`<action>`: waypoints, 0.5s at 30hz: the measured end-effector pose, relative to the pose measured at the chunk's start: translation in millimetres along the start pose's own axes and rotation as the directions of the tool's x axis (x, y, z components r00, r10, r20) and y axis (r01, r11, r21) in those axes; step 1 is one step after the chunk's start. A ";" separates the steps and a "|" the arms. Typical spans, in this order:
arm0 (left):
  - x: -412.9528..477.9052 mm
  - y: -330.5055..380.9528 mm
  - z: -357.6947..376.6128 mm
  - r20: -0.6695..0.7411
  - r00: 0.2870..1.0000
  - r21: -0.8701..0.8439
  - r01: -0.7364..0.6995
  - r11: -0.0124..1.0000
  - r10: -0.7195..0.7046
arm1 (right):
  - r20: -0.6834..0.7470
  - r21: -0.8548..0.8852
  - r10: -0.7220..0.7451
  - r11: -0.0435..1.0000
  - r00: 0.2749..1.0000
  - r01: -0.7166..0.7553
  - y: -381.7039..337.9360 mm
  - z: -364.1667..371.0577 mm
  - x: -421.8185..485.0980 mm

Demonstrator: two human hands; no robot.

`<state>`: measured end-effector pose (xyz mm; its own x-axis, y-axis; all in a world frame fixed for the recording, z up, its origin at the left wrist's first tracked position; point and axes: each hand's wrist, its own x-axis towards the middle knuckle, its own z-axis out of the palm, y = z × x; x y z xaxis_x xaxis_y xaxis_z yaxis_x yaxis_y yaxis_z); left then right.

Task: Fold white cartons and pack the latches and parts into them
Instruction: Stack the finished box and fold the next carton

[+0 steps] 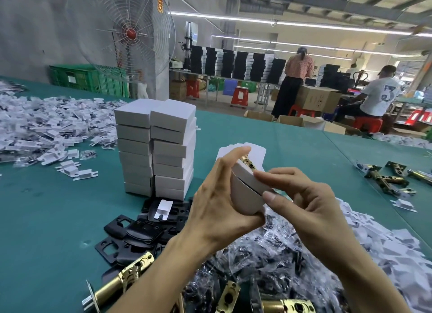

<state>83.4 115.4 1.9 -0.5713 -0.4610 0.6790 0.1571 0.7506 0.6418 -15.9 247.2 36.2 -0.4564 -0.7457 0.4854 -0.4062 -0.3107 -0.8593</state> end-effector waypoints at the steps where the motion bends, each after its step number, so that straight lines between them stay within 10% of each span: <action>1: 0.0 0.0 -0.1 0.005 1.000 -0.033 0.002 0.999 -0.002 | 0.039 0.018 0.004 1.000 0.999 -0.004 -1.1 -2.2 -0.2; 15: -2.0 1.4 2.3 0.117 0.993 -0.186 0.032 0.982 -0.010 | 0.025 0.121 -0.038 0.992 0.999 0.035 6.3 -2.5 -0.2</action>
<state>82.9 118.4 0.7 -0.6629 -0.4105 0.6262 0.2855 0.6346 0.7182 -20.4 246.8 31.1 -0.4208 -0.7475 0.5140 -0.3235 -0.4057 -0.8548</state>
